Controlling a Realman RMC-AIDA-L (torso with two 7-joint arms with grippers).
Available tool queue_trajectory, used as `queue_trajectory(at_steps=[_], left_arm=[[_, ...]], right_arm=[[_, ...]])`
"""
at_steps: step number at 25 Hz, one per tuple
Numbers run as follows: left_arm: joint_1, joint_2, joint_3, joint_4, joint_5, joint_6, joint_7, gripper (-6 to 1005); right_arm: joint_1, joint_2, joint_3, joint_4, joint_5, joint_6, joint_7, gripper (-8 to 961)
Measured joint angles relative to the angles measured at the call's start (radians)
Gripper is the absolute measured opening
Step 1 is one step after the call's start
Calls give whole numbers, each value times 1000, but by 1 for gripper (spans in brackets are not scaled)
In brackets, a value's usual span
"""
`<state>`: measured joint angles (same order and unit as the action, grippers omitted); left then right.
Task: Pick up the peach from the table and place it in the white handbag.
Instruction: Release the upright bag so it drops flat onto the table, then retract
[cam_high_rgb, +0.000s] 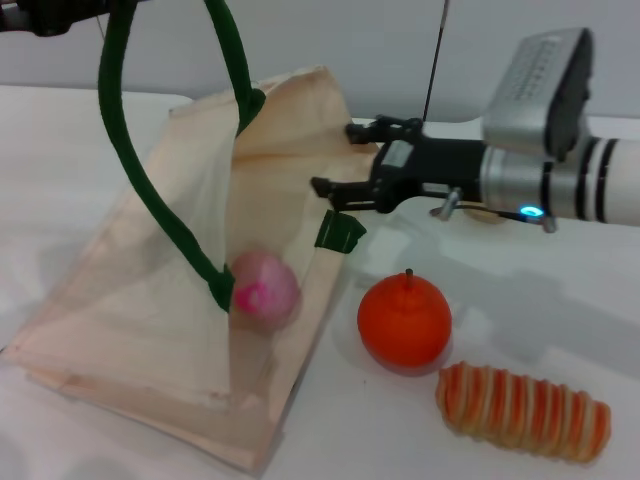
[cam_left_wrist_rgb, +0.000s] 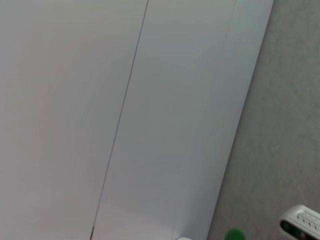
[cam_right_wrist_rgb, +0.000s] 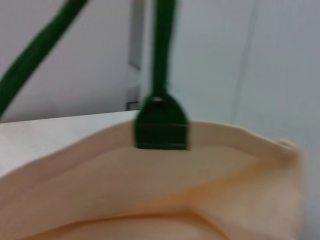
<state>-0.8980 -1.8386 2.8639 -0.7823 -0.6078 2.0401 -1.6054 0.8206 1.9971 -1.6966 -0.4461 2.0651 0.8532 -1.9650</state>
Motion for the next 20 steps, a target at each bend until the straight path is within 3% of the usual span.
queue_trajectory(at_steps=[4, 7, 12, 20], left_arm=[[8, 0, 0, 0, -1, 0, 2, 169], [11, 0, 0, 0, -2, 0, 2, 170], [4, -1, 0, 0, -2, -2, 2, 171], [7, -6, 0, 0, -21, -22, -4, 172]], right_arm=[[-23, -14, 46, 0, 0, 2, 0, 894], [-55, -19, 145, 0, 0, -3, 0, 894], [-103, -14, 336, 0, 0, -17, -10, 894], [-140, 0, 450, 6, 1, -22, -40, 894]])
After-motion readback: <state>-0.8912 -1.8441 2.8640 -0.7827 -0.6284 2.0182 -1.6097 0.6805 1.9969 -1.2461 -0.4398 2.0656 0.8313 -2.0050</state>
